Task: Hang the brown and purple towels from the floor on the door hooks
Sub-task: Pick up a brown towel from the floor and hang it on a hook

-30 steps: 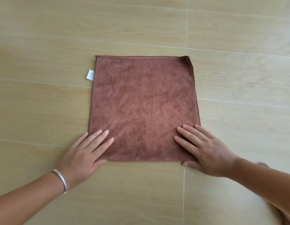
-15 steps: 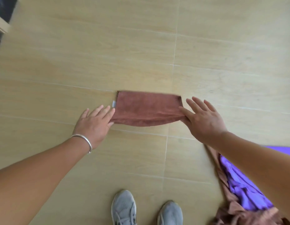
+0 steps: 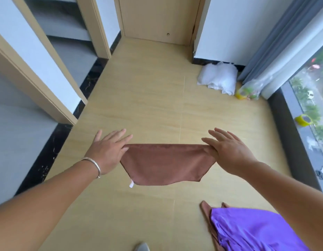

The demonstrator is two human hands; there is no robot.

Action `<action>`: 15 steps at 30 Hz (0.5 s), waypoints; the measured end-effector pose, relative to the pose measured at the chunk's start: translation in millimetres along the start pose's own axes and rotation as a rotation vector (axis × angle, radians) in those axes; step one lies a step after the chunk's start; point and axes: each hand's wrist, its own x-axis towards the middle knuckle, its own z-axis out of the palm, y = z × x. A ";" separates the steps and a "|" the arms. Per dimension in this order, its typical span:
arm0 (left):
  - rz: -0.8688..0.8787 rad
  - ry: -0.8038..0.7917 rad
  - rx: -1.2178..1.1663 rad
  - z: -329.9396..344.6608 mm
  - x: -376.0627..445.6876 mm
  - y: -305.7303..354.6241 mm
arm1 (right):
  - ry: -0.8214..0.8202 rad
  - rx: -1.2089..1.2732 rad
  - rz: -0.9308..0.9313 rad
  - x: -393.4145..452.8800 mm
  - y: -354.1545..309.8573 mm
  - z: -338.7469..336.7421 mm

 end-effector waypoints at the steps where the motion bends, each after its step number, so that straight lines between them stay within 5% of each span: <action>1: 0.007 0.020 -0.010 -31.8 -2.8 -2.5 | 0.030 -0.001 0.004 -3.4 -0.9 -32.3; 8: 0.049 0.239 -0.006 -258.6 -38.5 -19.2 | 0.241 -0.062 0.029 -34.3 -17.4 -252.5; 15: -0.013 0.432 0.056 -430.9 -70.2 -31.7 | 0.451 -0.044 0.056 -53.1 -35.1 -399.5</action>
